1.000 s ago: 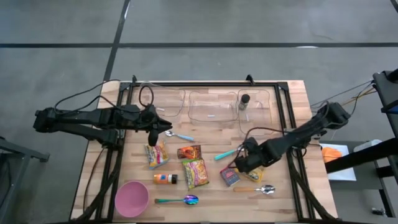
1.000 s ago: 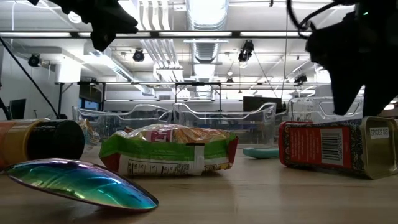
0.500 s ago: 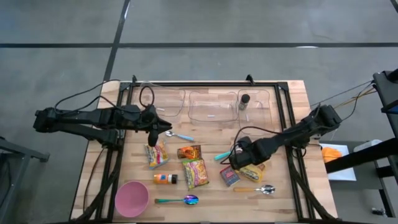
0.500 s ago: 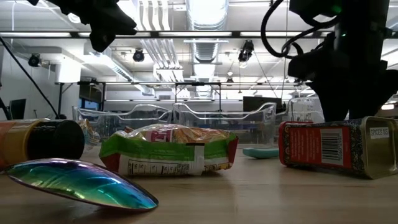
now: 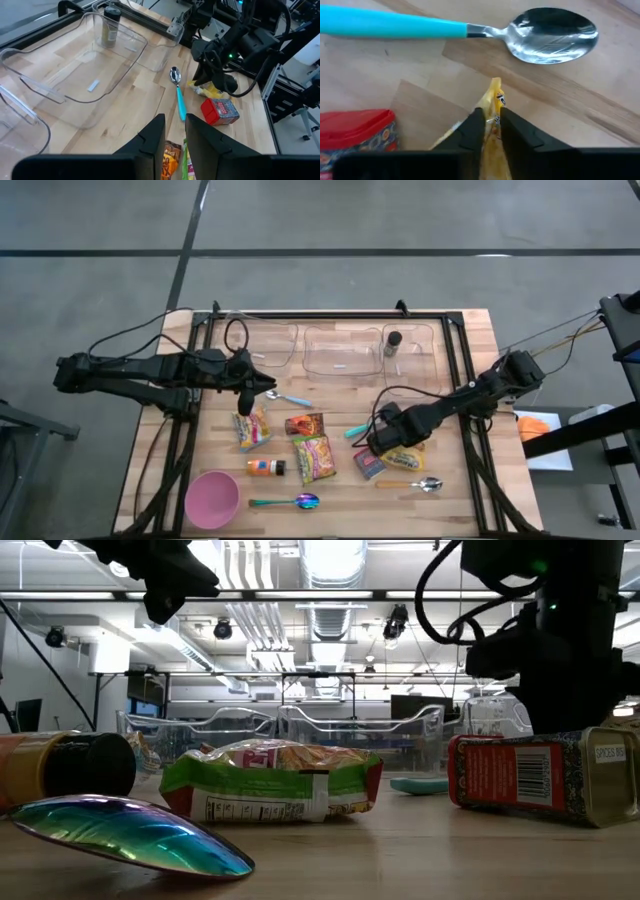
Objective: Pick & Place Food Item
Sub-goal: Put the yellow noodle pack into the middle transparent bin
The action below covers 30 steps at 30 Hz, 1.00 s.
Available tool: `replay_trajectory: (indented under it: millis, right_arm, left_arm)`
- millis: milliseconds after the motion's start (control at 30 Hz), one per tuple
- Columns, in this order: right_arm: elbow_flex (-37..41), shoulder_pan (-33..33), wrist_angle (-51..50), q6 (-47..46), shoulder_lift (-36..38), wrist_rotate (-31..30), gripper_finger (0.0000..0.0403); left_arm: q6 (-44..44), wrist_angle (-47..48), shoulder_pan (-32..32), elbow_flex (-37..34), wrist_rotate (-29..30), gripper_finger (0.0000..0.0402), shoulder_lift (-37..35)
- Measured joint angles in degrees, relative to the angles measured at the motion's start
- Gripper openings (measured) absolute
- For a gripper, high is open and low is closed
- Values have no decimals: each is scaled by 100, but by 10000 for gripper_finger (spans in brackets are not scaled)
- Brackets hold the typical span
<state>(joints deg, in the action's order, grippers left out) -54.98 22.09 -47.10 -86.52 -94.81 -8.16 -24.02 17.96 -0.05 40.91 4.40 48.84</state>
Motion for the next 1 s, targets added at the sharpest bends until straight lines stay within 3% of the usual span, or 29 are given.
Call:
replay_trajectory:
  millis: [100,533,1000]
  right_arm:
    - [-42,2,9,152,68,34,15]
    - [-112,66,33,328,860,-120,8]
    - [-283,115,90,1187,2293,-1241,8]
  left_arm:
    - [-1,0,0,0,0,86,0]
    - [-1,31,0,0,0,86,0]
    - [-18,31,4,0,2,86,0]
